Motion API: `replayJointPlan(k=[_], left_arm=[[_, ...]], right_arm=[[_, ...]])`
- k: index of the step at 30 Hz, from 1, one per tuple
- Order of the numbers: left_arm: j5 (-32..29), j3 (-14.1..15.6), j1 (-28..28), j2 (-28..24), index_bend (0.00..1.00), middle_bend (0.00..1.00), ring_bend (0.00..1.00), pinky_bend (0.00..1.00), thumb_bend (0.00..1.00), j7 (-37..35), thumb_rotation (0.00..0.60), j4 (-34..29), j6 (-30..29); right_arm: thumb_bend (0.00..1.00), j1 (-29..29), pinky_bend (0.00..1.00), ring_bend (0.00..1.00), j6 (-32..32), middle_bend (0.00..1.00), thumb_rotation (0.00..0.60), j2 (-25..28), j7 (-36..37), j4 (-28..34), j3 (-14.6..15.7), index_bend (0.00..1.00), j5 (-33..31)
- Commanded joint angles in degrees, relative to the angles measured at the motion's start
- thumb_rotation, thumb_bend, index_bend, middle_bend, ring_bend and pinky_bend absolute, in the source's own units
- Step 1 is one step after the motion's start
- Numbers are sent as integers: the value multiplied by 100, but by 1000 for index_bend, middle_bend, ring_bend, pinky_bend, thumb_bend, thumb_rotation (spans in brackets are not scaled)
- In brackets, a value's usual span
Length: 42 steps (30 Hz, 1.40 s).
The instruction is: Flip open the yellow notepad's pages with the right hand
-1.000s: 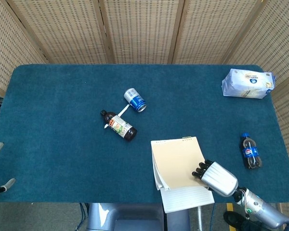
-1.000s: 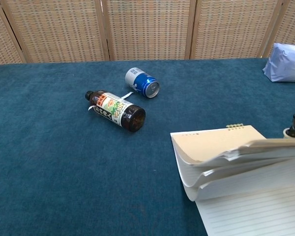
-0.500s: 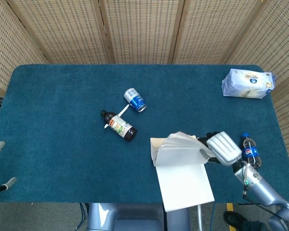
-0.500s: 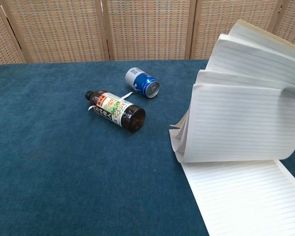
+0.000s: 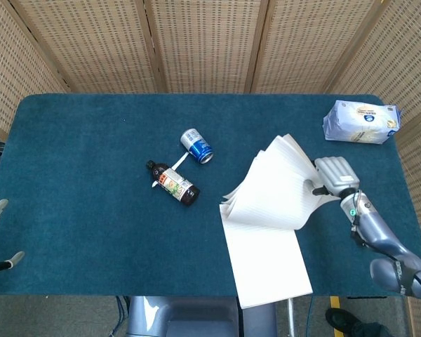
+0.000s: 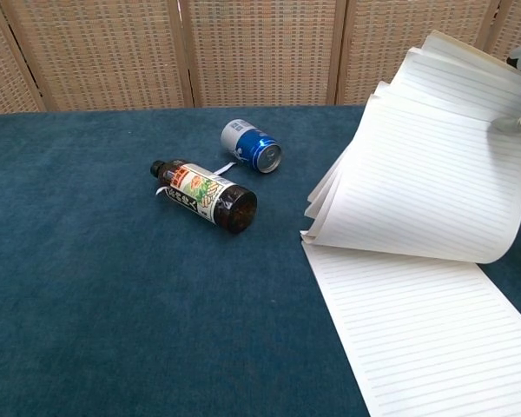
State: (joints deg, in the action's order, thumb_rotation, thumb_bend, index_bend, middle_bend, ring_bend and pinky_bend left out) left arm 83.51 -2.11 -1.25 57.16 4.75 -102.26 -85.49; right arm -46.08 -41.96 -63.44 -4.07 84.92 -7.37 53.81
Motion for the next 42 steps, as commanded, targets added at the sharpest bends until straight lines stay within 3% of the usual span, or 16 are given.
replayJointPlan(k=[1, 15, 16, 17, 19, 20, 23, 30, 36, 42], left_arm=[[-144, -51, -63, 4, 0, 0, 0, 0, 0, 59, 600, -23, 112], [-628, -199, -254, 81, 0, 0, 0, 0, 0, 243, 600, -4, 405], [-685, -217, -274, 94, 0, 0, 0, 0, 0, 278, 600, -2, 431], [-742, -231, -298, 107, 0, 0, 0, 0, 0, 315, 600, 8, 472], [-878, -263, -364, 139, 0, 0, 0, 0, 0, 393, 600, 32, 585], [-916, -272, -380, 148, 0, 0, 0, 0, 0, 414, 600, 33, 610], [-994, -286, -411, 155, 0, 0, 0, 0, 0, 452, 600, 35, 656], [-981, -266, -396, 153, 0, 0, 0, 0, 0, 444, 600, 20, 593], [-842, -206, -363, 136, 0, 0, 0, 0, 0, 393, 600, 8, 514], [-672, -151, -321, 103, 0, 0, 0, 0, 0, 300, 600, -4, 417]], right_arm=[[672, -374, 560, 512, 292, 662, 600, -380, -480, -612, -128, 667, -758], [642, -1373, 560, 497, 672, 636, 600, -1469, -2073, -2664, 19, 661, -2999], [507, -1436, 528, 435, 739, 548, 600, -1590, -2223, -2869, 73, 584, -3171], [306, -1472, 426, 296, 905, 367, 600, -1683, -2365, -3026, 165, 402, -3332], [29, -1562, 175, 68, 1435, 79, 600, -1868, -2493, -3397, 288, 87, -3872], [0, -1584, 68, 2, 1429, 2, 600, -1976, -2461, -3558, 261, 2, -3905], [0, -1528, 4, 0, 1134, 0, 600, -2289, -2107, -3938, 22, 0, -3500], [0, -1329, 0, 0, 545, 0, 600, -2582, -1438, -4280, -309, 0, -2432], [0, -1137, 0, 0, -254, 0, 600, -2501, -1128, -4103, -504, 0, -1693], [0, -816, 0, 0, -784, 0, 600, -1962, -947, -3193, -701, 0, -1289]])
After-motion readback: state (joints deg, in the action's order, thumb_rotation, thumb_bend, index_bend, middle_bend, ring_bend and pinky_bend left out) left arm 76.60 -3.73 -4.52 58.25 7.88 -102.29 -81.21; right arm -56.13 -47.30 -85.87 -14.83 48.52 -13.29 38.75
